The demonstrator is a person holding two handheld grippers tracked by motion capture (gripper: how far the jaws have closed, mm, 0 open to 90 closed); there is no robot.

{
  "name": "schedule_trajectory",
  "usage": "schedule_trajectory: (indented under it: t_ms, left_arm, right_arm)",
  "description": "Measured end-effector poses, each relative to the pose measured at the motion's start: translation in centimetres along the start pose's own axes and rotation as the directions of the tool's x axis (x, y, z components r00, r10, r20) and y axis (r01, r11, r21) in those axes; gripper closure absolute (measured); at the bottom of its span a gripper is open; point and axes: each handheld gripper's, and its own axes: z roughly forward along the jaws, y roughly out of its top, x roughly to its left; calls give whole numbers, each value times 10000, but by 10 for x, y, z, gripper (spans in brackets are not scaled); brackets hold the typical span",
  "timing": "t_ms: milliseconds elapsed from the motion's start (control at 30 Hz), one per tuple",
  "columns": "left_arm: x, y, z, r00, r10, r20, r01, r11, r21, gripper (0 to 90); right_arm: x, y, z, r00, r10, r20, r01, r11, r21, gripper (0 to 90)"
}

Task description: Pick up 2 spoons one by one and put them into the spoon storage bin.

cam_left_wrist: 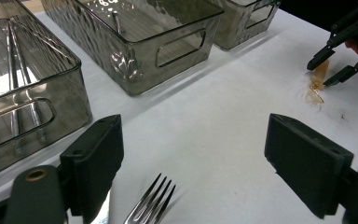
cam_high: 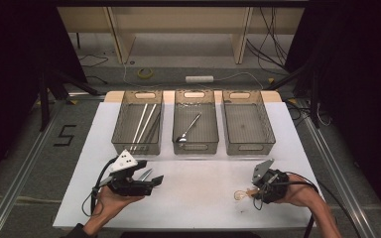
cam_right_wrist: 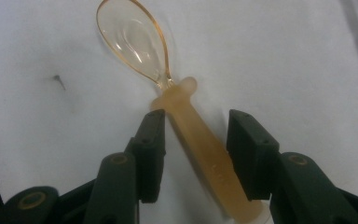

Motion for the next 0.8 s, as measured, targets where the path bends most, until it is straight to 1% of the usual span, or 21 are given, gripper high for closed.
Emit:
schedule_trajectory:
  t_ms: [67, 100, 133, 200, 267, 300, 333, 400, 467, 500, 567, 700, 733, 767, 800]
  left_arm:
    - [0, 0, 0, 10000, -19, 12, 19, 10000, 36, 191]
    - [0, 0, 1, 10000, -36, 10, 36, 10000, 30, 191]
    - [-1, 0, 1, 10000, -33, -1, 33, 10000, 23, 191]
    - [-1, 0, 1, 10000, -25, 2, 25, 10000, 27, 192]
    - [-1, 0, 1, 10000, -11, 5, 11, 10000, 33, 192]
    - [-1, 0, 1, 10000, -2, 2, 2, 10000, 39, 192]
    - [-1, 0, 1, 10000, -2, 2, 2, 10000, 38, 192]
    - [-1, 0, 0, 10000, -15, 7, 15, 10000, 23, 192]
    - [-1, 0, 0, 10000, -7, 8, 7, 10000, 25, 192]
    - [-1, 0, 0, 10000, -10, 13, 10, 10000, 17, 192]
    - [-1, 0, 1, 10000, -14, 16, 14, 10000, 38, 193]
    - [-1, 0, 1, 10000, 20, 8, -20, 10000, 74, 192]
    - [0, 0, 1, 10000, -9, 6, 9, 10000, 69, 192]
    - [0, 0, 0, 10000, -8, 4, 8, 10000, 81, 192]
    - [0, 0, 0, 10000, -28, -11, 28, 10000, 78, 192]
  right_arm:
    - [-1, 1, 1, 9999, -130, -56, 130, 9999, 88, 595]
    - [-2, 1, 1, 9999, -84, -103, 85, 9999, 53, 600]
    - [-2, 1, 1, 9999, 17, -163, -15, 9999, 131, 606]
    - [-2, 1, 1, 9998, 37, -182, -35, 9999, 94, 622]
    - [-3, 2, 1, 9997, -168, -158, 170, 9998, 105, 649]
    - [-1, 2, 1, 9998, -105, -159, 108, 9998, 175, 660]
    - [-1, 3, 1, 9997, -164, -195, 169, 9996, 232, 670]
    - [0, 3, 1, 9995, -156, -268, 162, 9996, 230, 691]
    - [-1, 2, 1, 9990, -360, -264, 364, 9992, 152, 720]
    - [0, 2, 1, 9988, -356, -347, 362, 9992, 178, 739]
    - [0, 2, 1, 9978, -534, -384, 538, 9985, 83, 770]
    - [0, 2, 1, 9973, -573, -461, 574, 9983, 17, 779]
    - [1, 2, 0, 9977, -472, -485, 476, 9988, 76, 781]
    - [1, 2, 0, 9977, -484, -479, 492, 9987, 152, 782]
    - [1, 2, 0, 9967, -689, -418, 692, 9976, 57, 782]
